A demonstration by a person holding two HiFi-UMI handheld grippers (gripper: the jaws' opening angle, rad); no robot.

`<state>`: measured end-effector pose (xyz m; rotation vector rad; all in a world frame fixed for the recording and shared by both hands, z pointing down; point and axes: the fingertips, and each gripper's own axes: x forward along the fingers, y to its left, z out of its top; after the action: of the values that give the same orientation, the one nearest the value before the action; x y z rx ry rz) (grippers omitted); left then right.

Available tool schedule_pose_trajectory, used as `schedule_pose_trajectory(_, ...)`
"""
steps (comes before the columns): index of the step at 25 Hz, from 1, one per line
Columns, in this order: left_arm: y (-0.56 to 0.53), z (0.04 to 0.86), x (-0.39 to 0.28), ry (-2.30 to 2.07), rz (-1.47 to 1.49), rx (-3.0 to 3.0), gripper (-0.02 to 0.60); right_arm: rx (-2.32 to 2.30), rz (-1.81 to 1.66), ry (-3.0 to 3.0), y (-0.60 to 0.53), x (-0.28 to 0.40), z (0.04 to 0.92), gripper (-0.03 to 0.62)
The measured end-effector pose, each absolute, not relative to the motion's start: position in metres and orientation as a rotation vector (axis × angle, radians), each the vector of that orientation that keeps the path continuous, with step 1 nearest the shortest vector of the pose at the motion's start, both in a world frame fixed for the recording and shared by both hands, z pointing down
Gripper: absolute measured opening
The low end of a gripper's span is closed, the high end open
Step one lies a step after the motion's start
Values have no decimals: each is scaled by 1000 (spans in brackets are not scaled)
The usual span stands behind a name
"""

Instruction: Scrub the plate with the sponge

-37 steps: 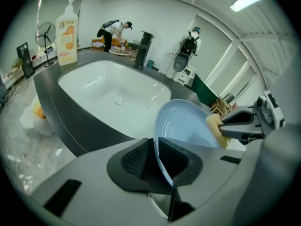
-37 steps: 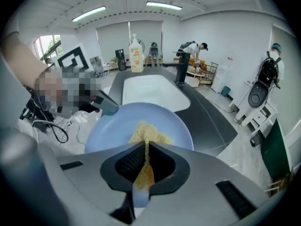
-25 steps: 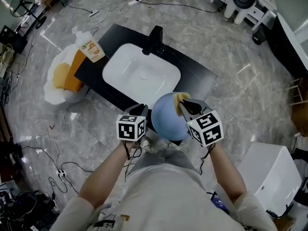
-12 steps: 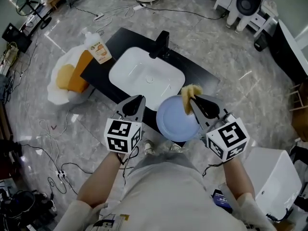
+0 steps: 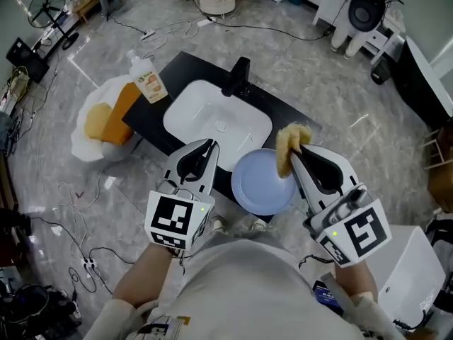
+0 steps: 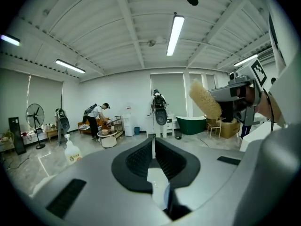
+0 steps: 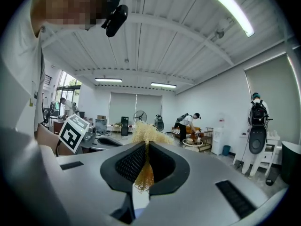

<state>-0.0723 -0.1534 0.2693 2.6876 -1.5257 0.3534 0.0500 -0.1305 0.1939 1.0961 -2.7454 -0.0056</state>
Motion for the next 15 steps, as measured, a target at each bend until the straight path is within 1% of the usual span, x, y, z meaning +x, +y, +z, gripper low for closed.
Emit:
schedule_pose_trajectory(6, -141, 201, -66, -1604, 187, 2777, 35, 1159, -87, -2792, -119, 54, 166, 46)
schedule_pose_trajectory(15, -133, 185, -73, -1642, 189, 2780, 35, 1217, -217, -2746, -121, 57, 159, 46)
